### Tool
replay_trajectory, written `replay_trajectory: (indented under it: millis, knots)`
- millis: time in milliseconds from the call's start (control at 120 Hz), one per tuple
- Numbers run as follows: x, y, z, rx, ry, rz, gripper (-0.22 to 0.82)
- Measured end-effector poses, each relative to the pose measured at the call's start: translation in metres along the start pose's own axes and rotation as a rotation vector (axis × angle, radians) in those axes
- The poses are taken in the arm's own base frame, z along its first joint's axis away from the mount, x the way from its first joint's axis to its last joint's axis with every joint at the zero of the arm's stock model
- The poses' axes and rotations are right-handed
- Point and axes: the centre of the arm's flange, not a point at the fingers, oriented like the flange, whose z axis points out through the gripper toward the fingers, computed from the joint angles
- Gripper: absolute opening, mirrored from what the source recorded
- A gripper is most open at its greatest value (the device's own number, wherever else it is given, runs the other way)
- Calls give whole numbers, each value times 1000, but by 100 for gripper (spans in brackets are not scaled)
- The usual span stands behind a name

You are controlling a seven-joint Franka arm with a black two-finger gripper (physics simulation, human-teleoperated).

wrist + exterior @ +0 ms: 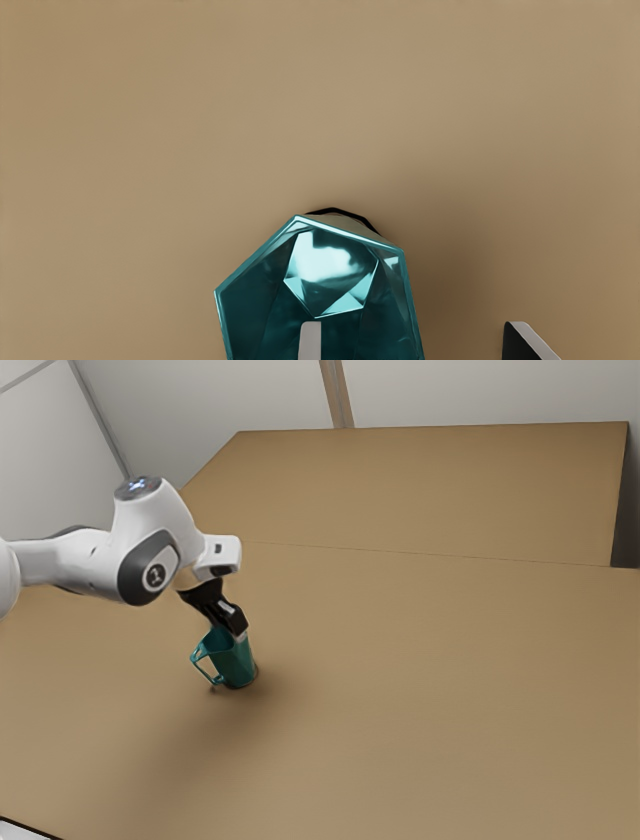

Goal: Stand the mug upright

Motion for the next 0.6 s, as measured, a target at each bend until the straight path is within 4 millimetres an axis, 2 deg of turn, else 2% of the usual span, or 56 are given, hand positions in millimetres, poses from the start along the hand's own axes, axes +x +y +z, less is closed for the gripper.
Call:
replay_trajectory:
  millis: [117,250,408,542,600]
  knots:
    - [3,-3,-20,3,32,-5,35]
    - [21,-4,-63,13,75,-8,37]
    - [62,-13,-107,9,70,-44,48]
    - [97,-26,-118,-18,-4,-109,54]
    - [109,-30,-115,-24,-43,-132,55]
